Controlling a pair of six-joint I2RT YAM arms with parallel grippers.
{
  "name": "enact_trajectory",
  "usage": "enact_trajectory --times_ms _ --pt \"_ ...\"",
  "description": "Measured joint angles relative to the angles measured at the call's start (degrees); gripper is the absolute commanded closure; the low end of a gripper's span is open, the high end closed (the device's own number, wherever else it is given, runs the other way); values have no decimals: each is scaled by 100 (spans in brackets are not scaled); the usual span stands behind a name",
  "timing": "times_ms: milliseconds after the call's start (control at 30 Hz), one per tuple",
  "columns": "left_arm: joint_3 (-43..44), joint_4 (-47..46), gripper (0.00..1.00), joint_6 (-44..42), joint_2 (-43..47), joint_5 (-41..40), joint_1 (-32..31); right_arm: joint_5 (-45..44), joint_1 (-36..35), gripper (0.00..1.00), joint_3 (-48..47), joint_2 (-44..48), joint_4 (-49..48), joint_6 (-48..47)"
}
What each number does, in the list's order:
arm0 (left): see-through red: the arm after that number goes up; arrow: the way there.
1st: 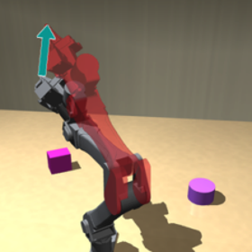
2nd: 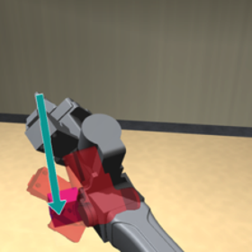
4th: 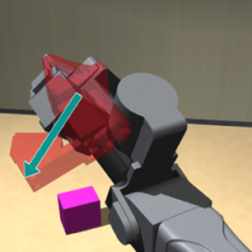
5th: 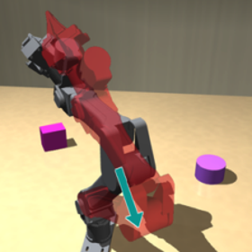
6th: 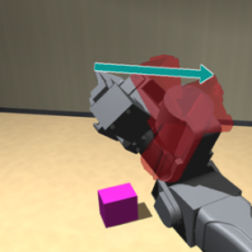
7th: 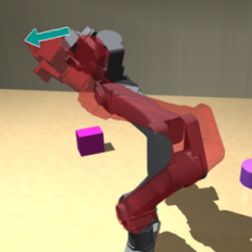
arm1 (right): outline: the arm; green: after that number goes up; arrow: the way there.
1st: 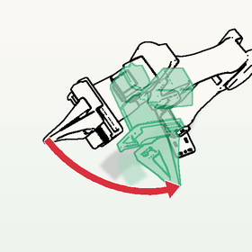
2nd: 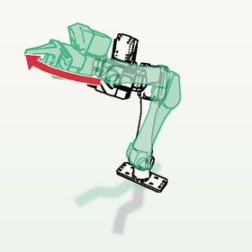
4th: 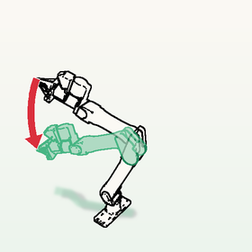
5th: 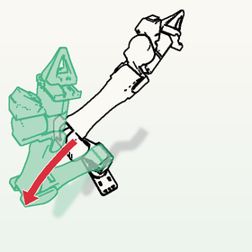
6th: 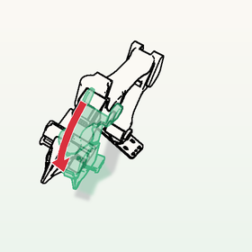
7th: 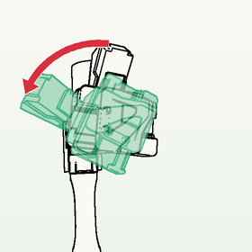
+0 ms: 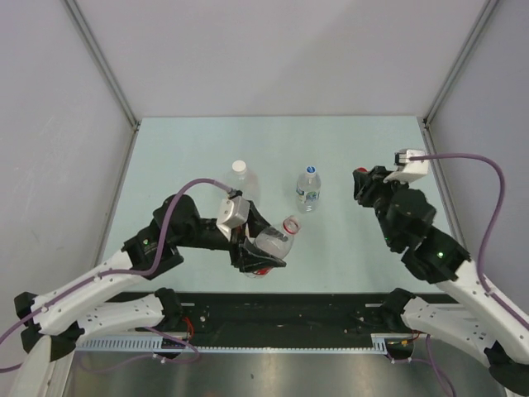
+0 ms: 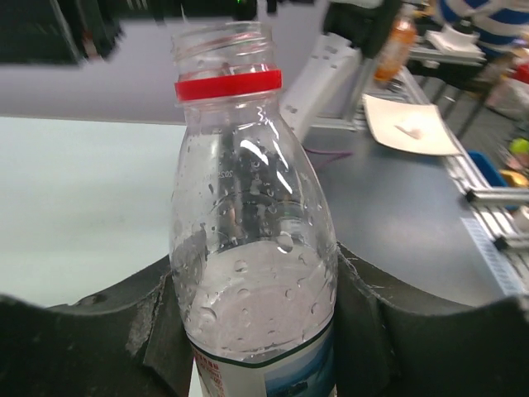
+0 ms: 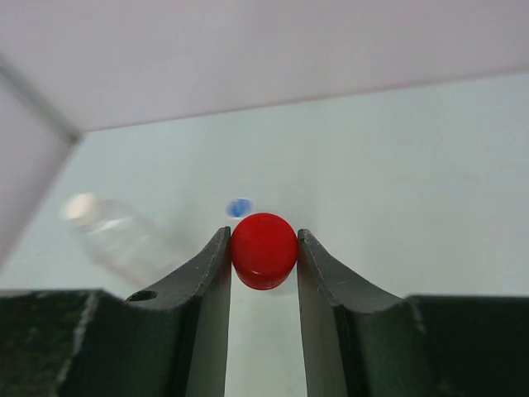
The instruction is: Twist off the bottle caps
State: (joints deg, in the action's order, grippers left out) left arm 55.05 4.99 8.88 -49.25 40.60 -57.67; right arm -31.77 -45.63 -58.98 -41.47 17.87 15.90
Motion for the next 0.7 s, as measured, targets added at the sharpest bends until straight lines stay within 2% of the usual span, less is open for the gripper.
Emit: enact_trajectory --times_ms 100,233,433,700 --pt "-22 72 100 -39 133 -581 0 -1130 273 100 566 -275 -17 146" --pt "-229 70 100 -39 424 -1290 7 -1759 1211 100 769 -1034 -22 776" --pt "-527 79 100 -37 857 -2203 7 -1097 2844 100 981 -2457 -168 1698" --pt "-557 216 100 -9 920 -2579 7 -667 3202 100 1036 -4371 -662 2020"
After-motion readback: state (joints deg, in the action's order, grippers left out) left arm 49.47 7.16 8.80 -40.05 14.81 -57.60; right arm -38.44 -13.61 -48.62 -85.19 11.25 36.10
